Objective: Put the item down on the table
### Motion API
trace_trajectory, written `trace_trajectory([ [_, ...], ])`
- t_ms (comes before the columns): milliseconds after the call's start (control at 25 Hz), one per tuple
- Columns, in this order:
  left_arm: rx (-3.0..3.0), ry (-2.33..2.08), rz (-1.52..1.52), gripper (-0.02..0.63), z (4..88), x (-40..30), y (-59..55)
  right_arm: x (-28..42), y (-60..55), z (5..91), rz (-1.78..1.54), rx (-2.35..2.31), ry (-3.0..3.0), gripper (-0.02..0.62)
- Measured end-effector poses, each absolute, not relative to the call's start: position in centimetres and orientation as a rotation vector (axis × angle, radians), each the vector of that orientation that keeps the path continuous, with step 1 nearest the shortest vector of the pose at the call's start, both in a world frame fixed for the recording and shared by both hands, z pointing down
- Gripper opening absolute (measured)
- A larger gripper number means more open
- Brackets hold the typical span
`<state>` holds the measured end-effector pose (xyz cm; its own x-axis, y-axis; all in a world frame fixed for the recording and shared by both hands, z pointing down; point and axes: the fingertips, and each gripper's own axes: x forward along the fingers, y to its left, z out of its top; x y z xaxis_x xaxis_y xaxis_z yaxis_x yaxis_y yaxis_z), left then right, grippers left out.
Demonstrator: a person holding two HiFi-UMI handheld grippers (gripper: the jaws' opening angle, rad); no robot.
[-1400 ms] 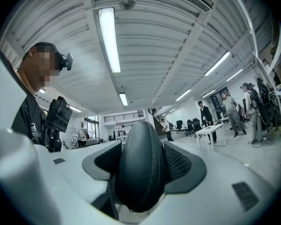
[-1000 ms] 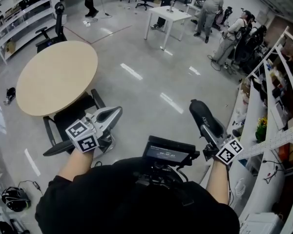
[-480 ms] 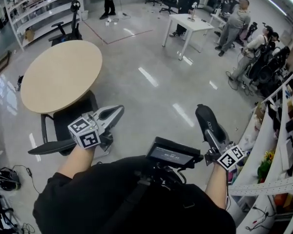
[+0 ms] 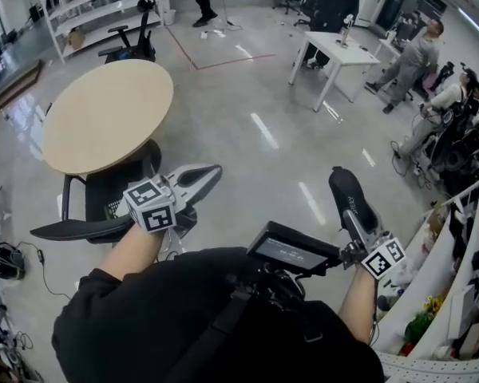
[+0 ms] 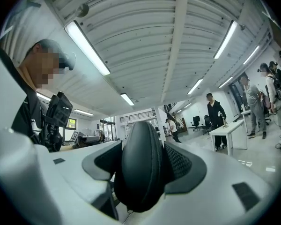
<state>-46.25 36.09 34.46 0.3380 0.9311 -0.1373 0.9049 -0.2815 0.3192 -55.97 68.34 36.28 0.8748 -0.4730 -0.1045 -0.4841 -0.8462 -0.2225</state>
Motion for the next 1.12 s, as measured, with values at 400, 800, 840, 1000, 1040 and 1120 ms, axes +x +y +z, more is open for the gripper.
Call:
trace_trajectory([
  [400,2.235,1.513,0.066,-0.004,35.8,-30.1,34.9,-39.3,67.9,36.5,0.013,-2.814,0.784,0.276],
  [800,2.28,1.425,0.037,-0.003,34.9,-12.8,30.1,-19.7,63.9,33.3,0.007,-2.839,0.901,0.276],
  [840,2.287,1.403,0.04,-0.003,35.1,-11.6,29.8,-17.9,63.6,33.5,-0.006,-2.829,0.922,0.276],
  [1000,2.347,1.291,0.062,-0.003,36.1,-7.6,27.6,-10.9,63.1,34.2,-0.04,-2.773,0.998,0.276],
  [1040,2.366,1.261,0.065,-0.003,36.1,-6.6,27.2,-9.1,63.1,34.3,-0.046,-2.757,1.019,0.276],
  [1120,2.403,1.206,0.064,-0.004,36.1,-4.5,27.0,-5.5,63.4,34.7,-0.056,-2.728,1.067,0.276],
])
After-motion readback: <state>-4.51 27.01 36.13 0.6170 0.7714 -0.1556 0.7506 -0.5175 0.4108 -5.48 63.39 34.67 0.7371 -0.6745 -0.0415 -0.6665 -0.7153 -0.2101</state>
